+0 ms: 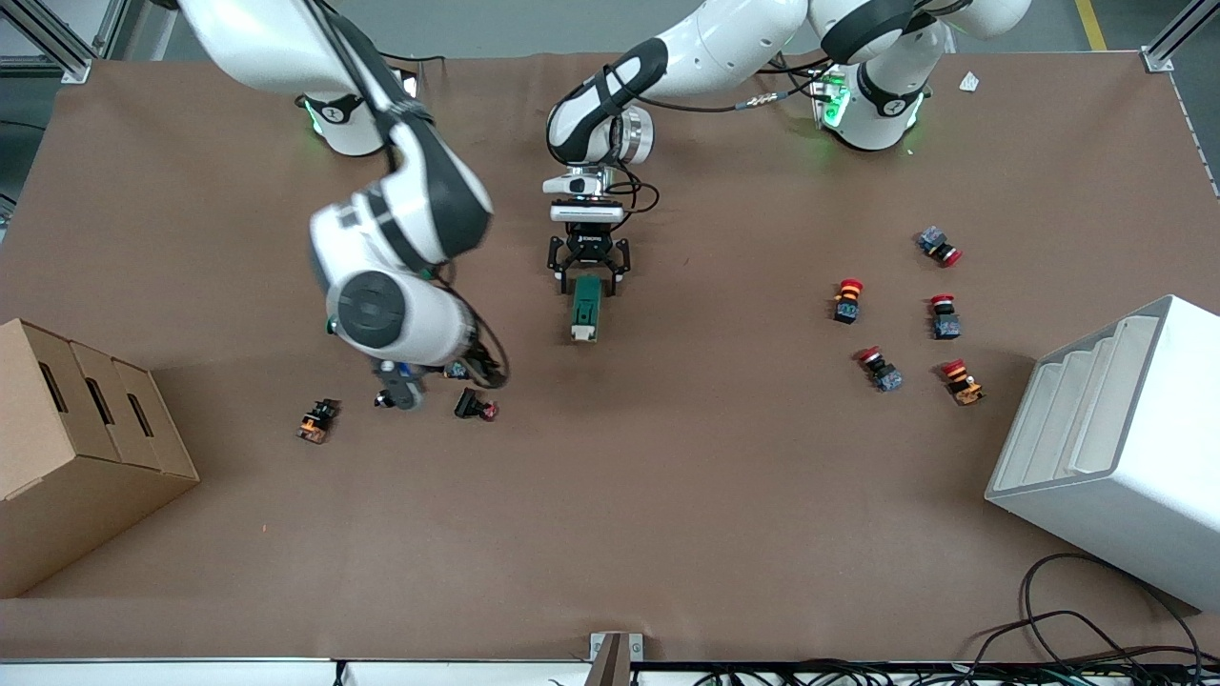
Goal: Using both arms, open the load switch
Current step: 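Hold the switch with the left gripper while the right gripper reaches the lever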
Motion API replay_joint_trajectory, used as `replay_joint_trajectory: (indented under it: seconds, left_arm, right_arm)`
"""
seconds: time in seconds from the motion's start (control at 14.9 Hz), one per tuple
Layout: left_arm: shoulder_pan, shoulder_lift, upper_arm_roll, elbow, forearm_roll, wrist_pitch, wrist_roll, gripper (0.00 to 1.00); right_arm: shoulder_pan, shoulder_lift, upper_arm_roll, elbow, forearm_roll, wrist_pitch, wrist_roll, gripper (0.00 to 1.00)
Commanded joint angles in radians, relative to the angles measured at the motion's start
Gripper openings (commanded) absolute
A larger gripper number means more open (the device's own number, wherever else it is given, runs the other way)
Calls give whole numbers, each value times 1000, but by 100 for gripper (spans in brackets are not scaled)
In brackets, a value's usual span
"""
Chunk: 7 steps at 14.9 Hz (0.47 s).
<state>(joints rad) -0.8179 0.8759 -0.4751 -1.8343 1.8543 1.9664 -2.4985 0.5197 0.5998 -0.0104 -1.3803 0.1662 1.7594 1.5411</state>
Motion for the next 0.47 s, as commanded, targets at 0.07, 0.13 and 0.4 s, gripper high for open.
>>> replay_joint_trajectory:
  seconds: [0.07,0.13,0.4]
  left_arm:
    - [-26,29,4,-2,-3,-14,-16,100]
    - [-26,31,4,-2,-3,-14,-13,100]
    - [-23,37,7,1,-3,-24,-13,100]
  right_arm:
    - [74,161,-6,125,16,64,244,100]
    - [95,187,-5,130,28,90,296,100]
    - [143,267,-5,135,64,155,399,100]
